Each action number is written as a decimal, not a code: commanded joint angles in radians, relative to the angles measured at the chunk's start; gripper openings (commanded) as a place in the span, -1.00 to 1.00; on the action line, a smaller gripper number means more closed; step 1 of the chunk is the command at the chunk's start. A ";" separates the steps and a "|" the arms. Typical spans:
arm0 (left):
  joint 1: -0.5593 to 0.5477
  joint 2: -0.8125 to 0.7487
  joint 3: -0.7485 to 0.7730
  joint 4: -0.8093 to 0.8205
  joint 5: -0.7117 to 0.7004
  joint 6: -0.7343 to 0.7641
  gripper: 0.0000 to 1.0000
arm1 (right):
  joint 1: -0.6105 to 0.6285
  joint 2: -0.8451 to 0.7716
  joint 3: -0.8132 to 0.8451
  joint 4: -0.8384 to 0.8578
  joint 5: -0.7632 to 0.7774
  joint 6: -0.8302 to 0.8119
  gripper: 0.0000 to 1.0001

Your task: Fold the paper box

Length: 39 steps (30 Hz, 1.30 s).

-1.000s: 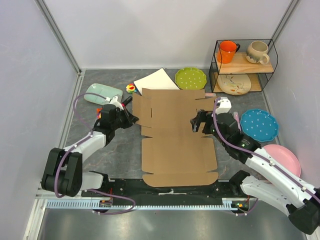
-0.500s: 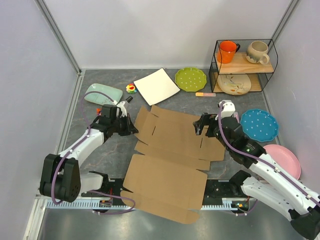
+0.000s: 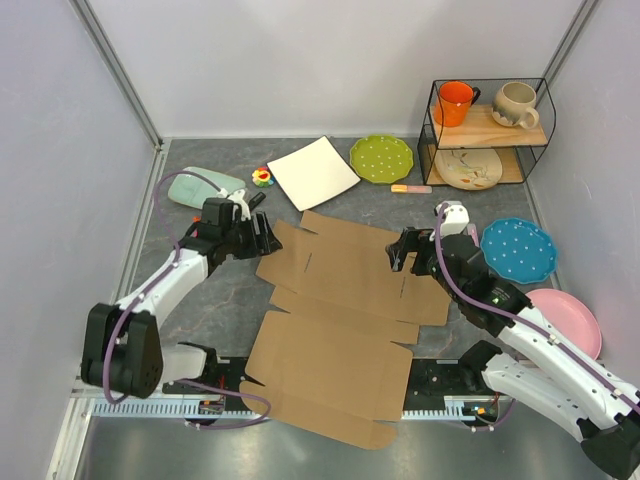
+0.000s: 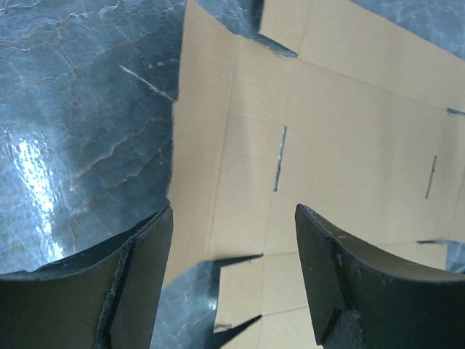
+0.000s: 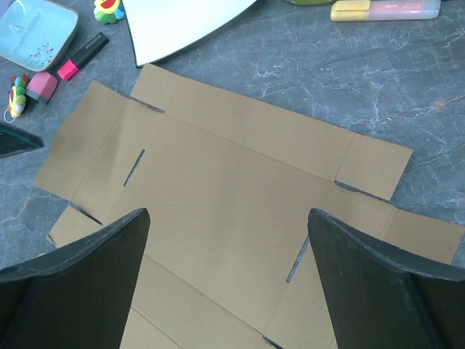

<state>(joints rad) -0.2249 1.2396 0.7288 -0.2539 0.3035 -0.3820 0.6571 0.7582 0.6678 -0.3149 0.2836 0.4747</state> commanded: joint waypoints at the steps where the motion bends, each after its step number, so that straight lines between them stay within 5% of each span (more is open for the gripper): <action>1: 0.001 0.109 0.058 0.047 -0.050 -0.035 0.50 | 0.001 0.003 0.030 0.027 -0.033 -0.001 0.96; 10: 0.001 0.193 0.063 0.065 -0.172 -0.044 0.52 | -0.001 0.046 0.049 0.034 -0.061 -0.004 0.96; 14: 0.001 0.274 0.078 0.113 -0.086 -0.043 0.47 | -0.001 0.072 0.058 0.048 -0.083 -0.001 0.96; 20: 0.001 0.301 0.034 0.234 0.060 -0.052 0.01 | -0.001 0.160 0.124 0.050 -0.138 -0.025 0.96; 24: -0.002 0.275 -0.008 0.340 0.141 -0.066 -0.64 | -0.001 0.217 0.173 0.051 -0.155 -0.045 0.96; 27: -0.005 0.233 -0.043 0.407 0.149 -0.081 -0.85 | -0.001 0.271 0.226 0.053 -0.156 -0.061 0.96; 33: -0.109 0.052 -0.251 0.700 -0.053 -0.074 -0.92 | -0.001 0.392 0.297 0.115 -0.041 -0.122 0.96; 36: -0.181 -0.072 -0.432 0.971 -0.190 0.017 -0.93 | -0.001 0.463 0.386 0.088 -0.118 -0.200 0.96; 39: -0.217 -0.130 -0.505 1.045 -0.256 0.074 -0.96 | -0.001 0.518 0.452 0.076 -0.213 -0.273 0.96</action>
<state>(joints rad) -0.4019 1.1629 0.2939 0.5209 0.1974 -0.4049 0.6563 1.2316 1.0084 -0.2672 0.1726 0.3264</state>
